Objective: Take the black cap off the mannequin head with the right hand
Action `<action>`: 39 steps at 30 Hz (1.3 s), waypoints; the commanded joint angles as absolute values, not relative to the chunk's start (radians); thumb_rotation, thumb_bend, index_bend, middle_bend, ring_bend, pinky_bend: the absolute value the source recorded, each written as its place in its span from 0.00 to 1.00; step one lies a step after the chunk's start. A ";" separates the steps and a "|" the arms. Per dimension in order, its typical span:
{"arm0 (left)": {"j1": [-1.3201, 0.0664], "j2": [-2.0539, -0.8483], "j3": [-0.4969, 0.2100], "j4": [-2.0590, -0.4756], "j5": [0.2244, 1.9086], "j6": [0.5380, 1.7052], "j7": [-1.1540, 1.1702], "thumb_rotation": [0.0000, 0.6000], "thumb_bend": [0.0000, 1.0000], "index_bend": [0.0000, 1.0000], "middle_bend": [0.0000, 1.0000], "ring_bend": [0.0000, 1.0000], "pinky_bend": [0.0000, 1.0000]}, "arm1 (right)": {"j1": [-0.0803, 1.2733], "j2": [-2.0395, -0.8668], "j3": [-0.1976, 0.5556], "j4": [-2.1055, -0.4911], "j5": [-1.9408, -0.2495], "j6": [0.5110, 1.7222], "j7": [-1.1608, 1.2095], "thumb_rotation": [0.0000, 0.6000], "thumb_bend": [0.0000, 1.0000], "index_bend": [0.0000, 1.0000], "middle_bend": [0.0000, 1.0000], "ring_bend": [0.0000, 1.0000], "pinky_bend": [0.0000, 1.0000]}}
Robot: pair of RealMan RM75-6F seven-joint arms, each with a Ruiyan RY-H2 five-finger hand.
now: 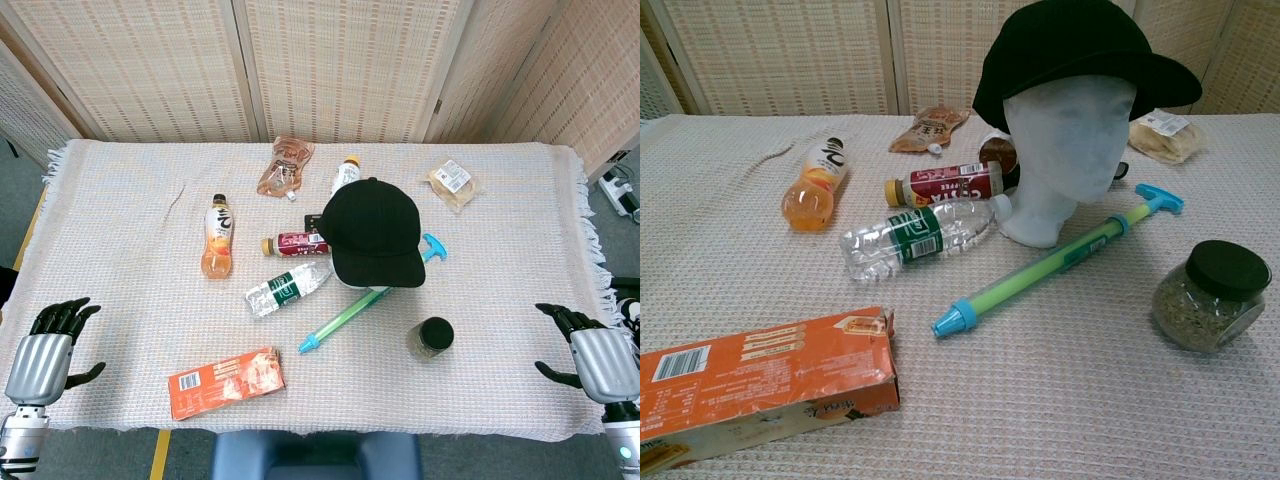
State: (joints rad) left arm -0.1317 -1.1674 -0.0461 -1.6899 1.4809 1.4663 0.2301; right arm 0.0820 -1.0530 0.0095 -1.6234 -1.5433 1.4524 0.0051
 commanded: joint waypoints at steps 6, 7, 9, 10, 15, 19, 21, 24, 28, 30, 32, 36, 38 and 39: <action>-0.140 -1.177 -0.048 -1.683 1.465 1.445 0.238 1.00 0.10 0.25 0.18 0.16 0.17 | 0.095 -1.073 0.011 -1.612 -1.539 1.425 0.006 1.00 0.00 0.21 0.28 0.35 0.49; -0.140 -1.176 -0.048 -1.683 1.465 1.446 0.238 1.00 0.10 0.25 0.18 0.16 0.17 | 0.096 -1.074 0.011 -1.612 -1.542 1.425 0.005 1.00 0.00 0.21 0.28 0.35 0.49; -0.139 -1.176 -0.049 -1.684 1.464 1.447 0.237 1.00 0.10 0.25 0.18 0.16 0.17 | 0.098 -1.074 0.012 -1.613 -1.546 1.427 0.005 1.00 0.00 0.21 0.29 0.35 0.49; -0.139 -1.176 -0.049 -1.685 1.463 1.448 0.237 1.00 0.10 0.25 0.18 0.16 0.17 | 0.097 -1.074 0.013 -1.613 -1.548 1.429 0.004 1.00 0.00 0.21 0.29 0.36 0.49; -0.140 -1.176 -0.048 -1.687 1.465 1.448 0.239 1.00 0.10 0.25 0.18 0.16 0.17 | 0.097 -1.076 0.015 -1.614 -1.548 1.431 0.005 1.00 0.00 0.21 0.29 0.37 0.49; -0.141 -1.173 -0.049 -1.692 1.466 1.446 0.238 1.00 0.10 0.25 0.18 0.16 0.17 | 0.105 -1.089 0.023 -1.613 -1.566 1.444 0.004 1.00 0.00 0.22 0.31 0.42 0.52; -0.141 -1.169 -0.049 -1.695 1.465 1.446 0.237 1.00 0.10 0.25 0.18 0.16 0.17 | 0.112 -1.096 0.035 -1.623 -1.575 1.454 0.006 1.00 0.00 0.24 0.33 0.50 0.58; -0.140 -1.165 -0.049 -1.697 1.468 1.450 0.231 1.00 0.10 0.25 0.18 0.16 0.17 | 0.133 -1.102 0.058 -1.647 -1.585 1.460 -0.001 1.00 0.00 0.27 0.35 0.64 0.75; -0.138 -1.157 -0.044 -1.702 1.476 1.450 0.217 1.00 0.10 0.25 0.18 0.16 0.17 | 0.190 -1.110 0.105 -1.706 -1.586 1.430 -0.044 1.00 0.00 0.27 0.35 0.78 0.95; -0.137 -1.153 -0.043 -1.704 1.477 1.452 0.210 1.00 0.10 0.25 0.18 0.16 0.17 | 0.223 -1.122 0.132 -1.742 -1.579 1.410 -0.069 1.00 0.00 0.27 0.35 0.81 0.98; -0.134 -1.150 -0.043 -1.705 1.478 1.456 0.206 1.00 0.10 0.25 0.18 0.16 0.17 | 0.251 -1.137 0.152 -1.768 -1.570 1.388 -0.092 1.00 0.00 0.27 0.35 0.82 1.00; -0.133 -1.142 -0.043 -1.707 1.480 1.457 0.196 1.00 0.10 0.25 0.18 0.16 0.17 | 0.316 -1.188 0.195 -1.803 -1.536 1.335 -0.141 1.00 0.00 0.28 0.35 0.83 1.00; -0.133 -1.138 -0.043 -1.709 1.482 1.457 0.194 1.00 0.10 0.25 0.18 0.16 0.17 | 0.342 -1.216 0.211 -1.807 -1.522 1.319 -0.161 1.00 0.01 0.28 0.35 0.83 1.00; -0.133 -1.137 -0.043 -1.709 1.482 1.458 0.193 1.00 0.10 0.25 0.18 0.16 0.17 | 0.354 -1.229 0.217 -1.808 -1.513 1.311 -0.170 1.00 0.01 0.29 0.35 0.83 1.00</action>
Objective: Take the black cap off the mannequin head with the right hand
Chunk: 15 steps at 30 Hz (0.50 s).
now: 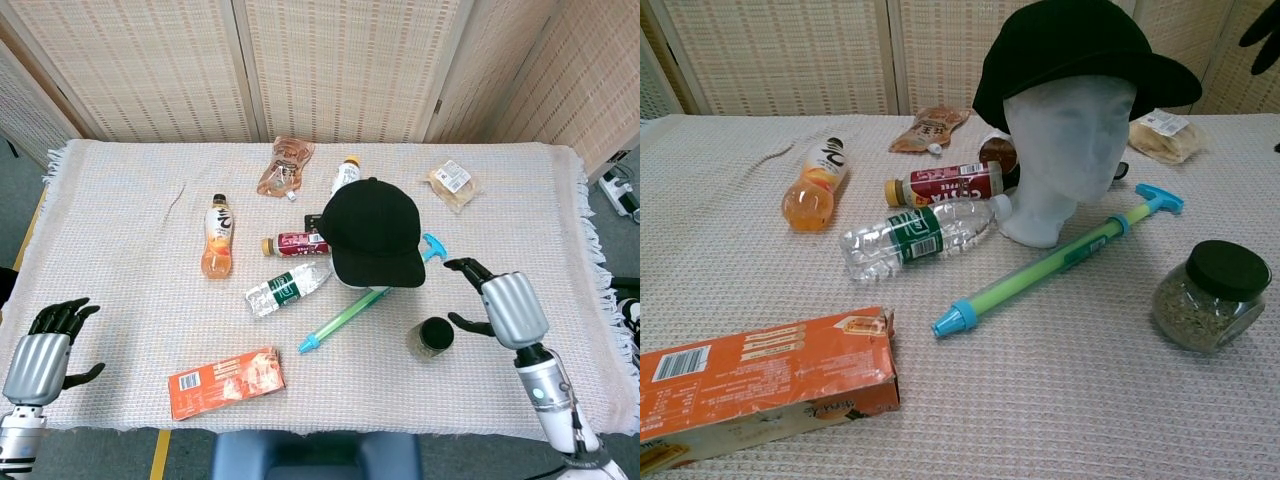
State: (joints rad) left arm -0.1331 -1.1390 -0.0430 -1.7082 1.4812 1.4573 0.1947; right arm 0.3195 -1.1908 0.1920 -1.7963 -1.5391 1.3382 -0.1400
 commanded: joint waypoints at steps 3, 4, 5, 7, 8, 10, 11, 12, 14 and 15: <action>-0.133 -1.132 -0.044 -1.712 1.483 1.458 0.189 1.00 0.10 0.25 0.18 0.16 0.17 | 0.389 -1.274 0.236 -1.799 -1.489 1.288 -0.181 1.00 0.03 0.30 0.35 0.83 1.00; -0.133 -1.130 -0.044 -1.712 1.482 1.457 0.187 1.00 0.10 0.25 0.18 0.16 0.17 | 0.401 -1.291 0.242 -1.789 -1.483 1.284 -0.186 1.00 0.04 0.31 0.35 0.83 1.00; -0.133 -1.129 -0.044 -1.712 1.482 1.457 0.186 1.00 0.10 0.25 0.18 0.16 0.17 | 0.409 -1.304 0.246 -1.781 -1.481 1.284 -0.189 1.00 0.06 0.32 0.36 0.83 1.00; -0.133 -1.126 -0.045 -1.712 1.479 1.455 0.184 1.00 0.10 0.25 0.18 0.16 0.17 | 0.424 -1.333 0.254 -1.760 -1.479 1.288 -0.193 1.00 0.10 0.36 0.38 0.84 1.00; -0.133 -1.125 -0.045 -1.712 1.478 1.455 0.183 1.00 0.10 0.25 0.18 0.16 0.17 | 0.430 -1.345 0.257 -1.751 -1.479 1.290 -0.194 1.00 0.13 0.39 0.40 0.85 1.00; -0.134 -1.124 -0.046 -1.712 1.475 1.452 0.181 1.00 0.10 0.25 0.18 0.16 0.17 | 0.443 -1.372 0.264 -1.728 -1.478 1.296 -0.191 1.00 0.19 0.45 0.44 0.87 1.00; -0.134 -1.123 -0.046 -1.713 1.473 1.451 0.181 1.00 0.10 0.25 0.18 0.16 0.17 | 0.448 -1.381 0.266 -1.719 -1.477 1.298 -0.189 1.00 0.22 0.48 0.47 0.87 1.00; -0.135 -1.123 -0.047 -1.712 1.472 1.451 0.182 1.00 0.10 0.25 0.18 0.16 0.17 | 0.454 -1.392 0.268 -1.707 -1.478 1.301 -0.186 1.00 0.24 0.50 0.48 0.88 1.00; -0.135 -1.124 -0.048 -1.712 1.471 1.451 0.183 1.00 0.10 0.26 0.18 0.16 0.17 | 0.462 -1.412 0.271 -1.686 -1.483 1.312 -0.178 1.00 0.29 0.55 0.51 0.89 1.00; -0.134 -1.123 -0.048 -1.713 1.470 1.450 0.182 1.00 0.10 0.27 0.18 0.16 0.17 | 0.465 -1.420 0.272 -1.677 -1.487 1.319 -0.174 1.00 0.33 0.58 0.54 0.90 1.00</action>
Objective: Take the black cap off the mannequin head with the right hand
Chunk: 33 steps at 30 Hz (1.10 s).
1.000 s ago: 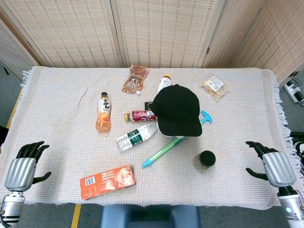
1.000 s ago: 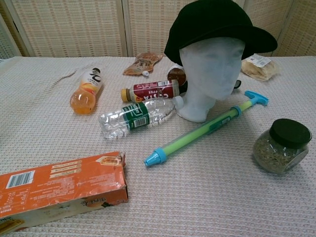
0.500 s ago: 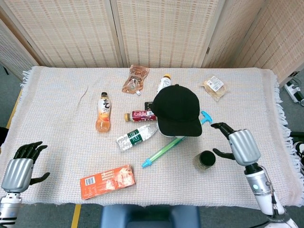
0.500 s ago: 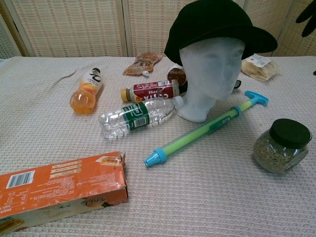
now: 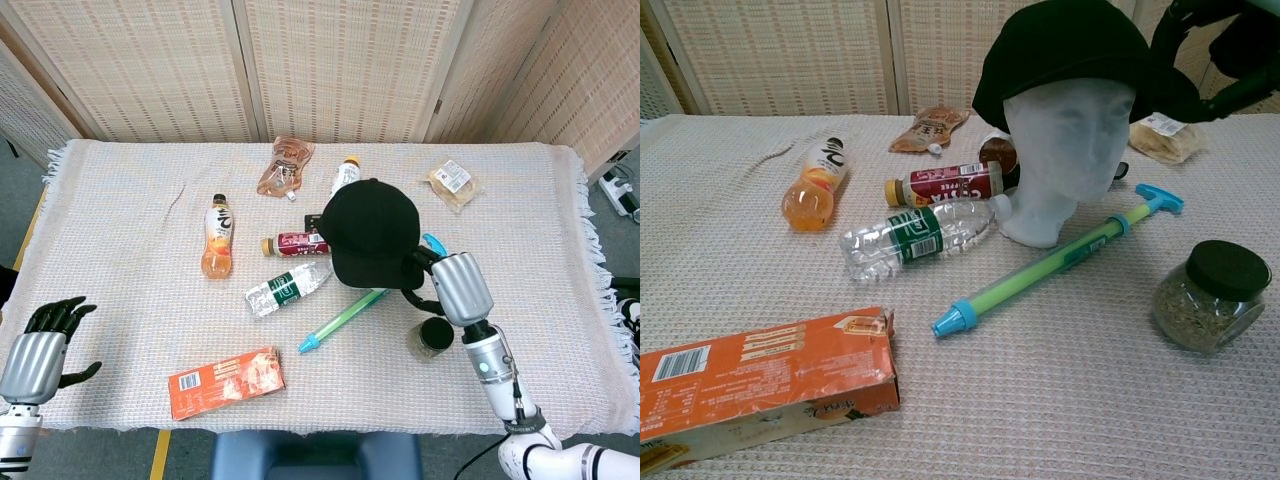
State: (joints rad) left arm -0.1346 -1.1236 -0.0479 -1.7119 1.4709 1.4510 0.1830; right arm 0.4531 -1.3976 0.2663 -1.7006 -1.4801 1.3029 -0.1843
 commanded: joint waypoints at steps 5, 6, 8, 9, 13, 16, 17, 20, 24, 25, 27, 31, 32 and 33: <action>-0.135 -1.120 -0.048 -1.714 1.468 1.448 0.181 1.00 0.10 0.27 0.18 0.16 0.17 | 0.472 -1.441 0.278 -1.651 -1.493 1.337 -0.166 1.00 0.41 0.68 0.61 0.93 1.00; -0.135 -1.120 -0.048 -1.715 1.468 1.448 0.182 1.00 0.10 0.27 0.18 0.16 0.17 | 0.474 -1.445 0.281 -1.646 -1.494 1.343 -0.163 1.00 0.43 0.71 0.63 0.94 1.00; -0.136 -1.119 -0.048 -1.717 1.467 1.446 0.181 1.00 0.10 0.27 0.18 0.16 0.17 | 0.479 -1.459 0.290 -1.630 -1.494 1.358 -0.152 1.00 0.46 0.76 0.66 0.95 1.00; -0.136 -1.117 -0.048 -1.718 1.466 1.445 0.181 1.00 0.10 0.27 0.18 0.16 0.17 | 0.481 -1.468 0.298 -1.620 -1.493 1.369 -0.143 1.00 0.47 0.77 0.67 0.95 1.00; -0.141 -1.116 -0.049 -1.724 1.460 1.433 0.184 1.00 0.10 0.27 0.18 0.16 0.17 | 0.497 -1.502 0.336 -1.568 -1.470 1.401 -0.130 1.00 0.49 0.81 0.69 0.98 1.00; -0.144 -1.116 -0.048 -1.725 1.457 1.427 0.187 1.00 0.10 0.27 0.18 0.16 0.17 | 0.509 -1.519 0.354 -1.540 -1.450 1.407 -0.131 1.00 0.51 0.82 0.70 0.98 1.00; -0.144 -1.117 -0.048 -1.725 1.456 1.426 0.187 1.00 0.10 0.27 0.18 0.16 0.17 | 0.512 -1.523 0.361 -1.532 -1.441 1.408 -0.130 1.00 0.52 0.83 0.71 0.98 1.00; -0.144 -1.119 -0.047 -1.724 1.452 1.422 0.188 1.00 0.10 0.27 0.18 0.16 0.17 | 0.524 -1.533 0.384 -1.501 -1.415 1.412 -0.131 1.00 0.53 0.83 0.71 0.99 1.00; -0.148 -1.120 -0.048 -1.726 1.450 1.416 0.191 1.00 0.10 0.27 0.18 0.16 0.17 | 0.548 -1.545 0.426 -1.443 -1.369 1.406 -0.126 1.00 0.54 0.83 0.71 0.99 1.00; -0.150 -1.120 -0.048 -1.726 1.450 1.415 0.191 1.00 0.10 0.27 0.18 0.16 0.17 | 0.554 -1.548 0.436 -1.427 -1.357 1.403 -0.124 1.00 0.54 0.84 0.71 0.99 1.00; -0.152 -1.122 -0.049 -1.726 1.451 1.412 0.192 1.00 0.10 0.26 0.18 0.16 0.17 | 0.571 -1.554 0.457 -1.386 -1.331 1.392 -0.121 1.00 0.55 0.84 0.72 0.99 1.00; -0.158 -1.125 -0.050 -1.725 1.449 1.406 0.196 1.00 0.10 0.26 0.18 0.16 0.17 | 0.602 -1.559 0.480 -1.306 -1.299 1.366 -0.115 1.00 0.55 0.84 0.72 0.99 1.00; -0.159 -1.126 -0.050 -1.725 1.448 1.404 0.197 1.00 0.10 0.26 0.18 0.16 0.17 | 0.608 -1.559 0.484 -1.289 -1.291 1.359 -0.114 1.00 0.55 0.84 0.72 0.99 1.00; -0.160 -1.127 -0.051 -1.725 1.447 1.403 0.198 1.00 0.10 0.26 0.18 0.16 0.17 | 0.614 -1.559 0.487 -1.273 -1.285 1.352 -0.111 1.00 0.55 0.84 0.72 0.99 1.00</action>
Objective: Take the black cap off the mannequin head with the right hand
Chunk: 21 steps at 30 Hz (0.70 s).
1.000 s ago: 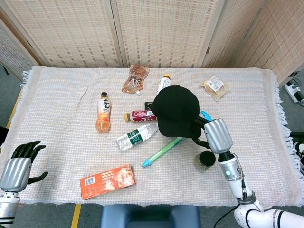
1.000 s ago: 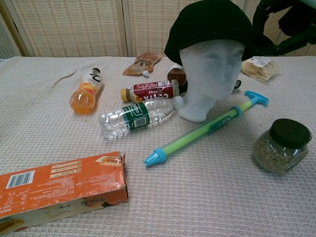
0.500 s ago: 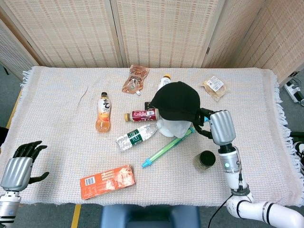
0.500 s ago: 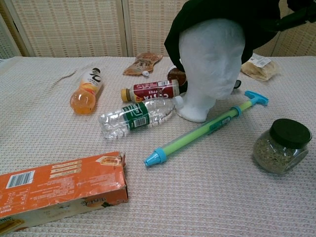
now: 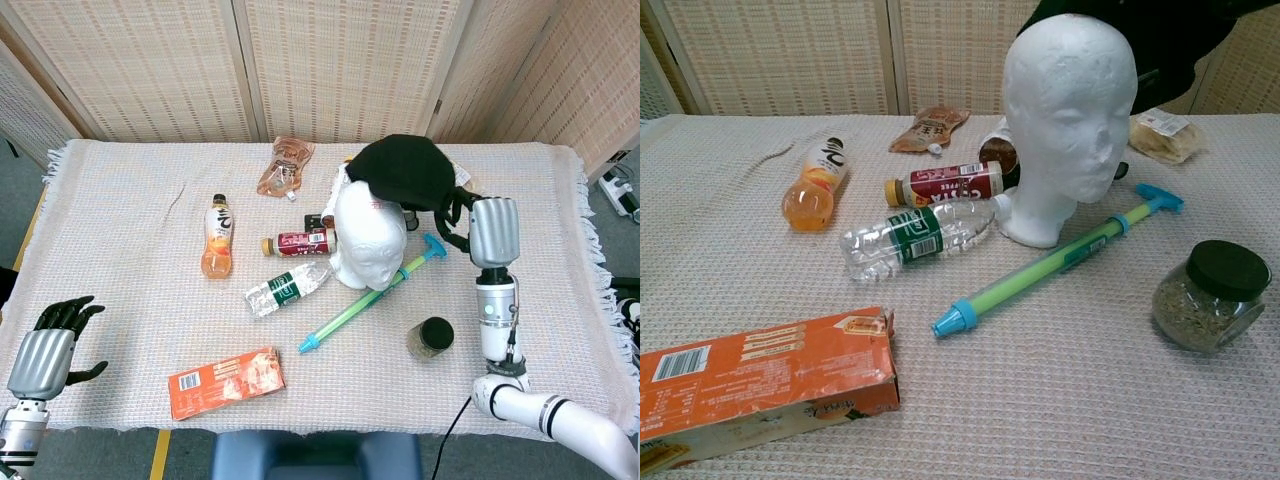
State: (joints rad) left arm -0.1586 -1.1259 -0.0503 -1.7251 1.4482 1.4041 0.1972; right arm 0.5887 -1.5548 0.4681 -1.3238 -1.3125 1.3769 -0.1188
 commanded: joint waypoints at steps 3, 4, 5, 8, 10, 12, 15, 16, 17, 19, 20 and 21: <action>-0.162 -1.129 -0.050 -1.726 1.446 1.400 0.201 1.00 0.10 0.26 0.18 0.15 0.17 | 0.621 -1.544 0.484 -1.235 -1.273 1.329 -0.101 1.00 0.55 0.84 0.72 0.99 1.00; -0.162 -1.129 -0.050 -1.725 1.445 1.399 0.201 1.00 0.10 0.26 0.18 0.15 0.17 | 0.617 -1.530 0.475 -1.229 -1.274 1.319 -0.095 1.00 0.55 0.84 0.72 0.99 1.00; -0.162 -1.129 -0.049 -1.725 1.443 1.398 0.201 1.00 0.10 0.26 0.18 0.15 0.17 | 0.610 -1.518 0.466 -1.228 -1.276 1.314 -0.092 1.00 0.55 0.84 0.72 0.99 1.00; -0.163 -1.132 -0.049 -1.722 1.439 1.395 0.201 1.00 0.10 0.26 0.18 0.15 0.17 | 0.574 -1.467 0.423 -1.243 -1.291 1.307 -0.083 1.00 0.55 0.84 0.72 0.99 1.00; -0.165 -1.134 -0.048 -1.721 1.438 1.389 0.201 1.00 0.10 0.26 0.18 0.15 0.17 | 0.542 -1.427 0.392 -1.267 -1.302 1.306 -0.072 1.00 0.55 0.84 0.72 0.99 1.00; -0.168 -1.137 -0.048 -1.720 1.440 1.386 0.201 1.00 0.10 0.26 0.18 0.15 0.17 | 0.514 -1.393 0.366 -1.291 -1.309 1.305 -0.061 1.00 0.55 0.84 0.72 0.99 1.00; -0.170 -1.140 -0.047 -1.721 1.443 1.386 0.201 1.00 0.10 0.26 0.18 0.15 0.17 | 0.468 -1.333 0.316 -1.336 -1.330 1.299 -0.028 1.00 0.55 0.84 0.72 0.99 1.00; -0.170 -1.141 -0.046 -1.721 1.444 1.387 0.201 1.00 0.10 0.26 0.18 0.15 0.17 | 0.458 -1.320 0.301 -1.345 -1.339 1.297 -0.021 1.00 0.55 0.84 0.72 0.99 1.00; -0.170 -1.141 -0.046 -1.722 1.444 1.387 0.202 1.00 0.10 0.26 0.18 0.15 0.17 | 0.449 -1.310 0.288 -1.350 -1.347 1.297 -0.014 1.00 0.55 0.84 0.72 0.99 1.00; -0.170 -1.142 -0.044 -1.723 1.445 1.387 0.203 1.00 0.10 0.26 0.18 0.15 0.17 | 0.433 -1.299 0.261 -1.353 -1.360 1.294 -0.001 1.00 0.55 0.84 0.72 0.99 1.00; -0.170 -1.143 -0.043 -1.724 1.446 1.387 0.204 1.00 0.10 0.26 0.18 0.15 0.17 | 0.428 -1.299 0.251 -1.350 -1.364 1.291 0.004 1.00 0.55 0.84 0.72 0.99 1.00; -0.170 -1.144 -0.042 -1.725 1.446 1.386 0.205 1.00 0.10 0.26 0.18 0.15 0.17 | 0.425 -1.303 0.238 -1.342 -1.367 1.283 0.007 1.00 0.55 0.84 0.72 0.99 1.00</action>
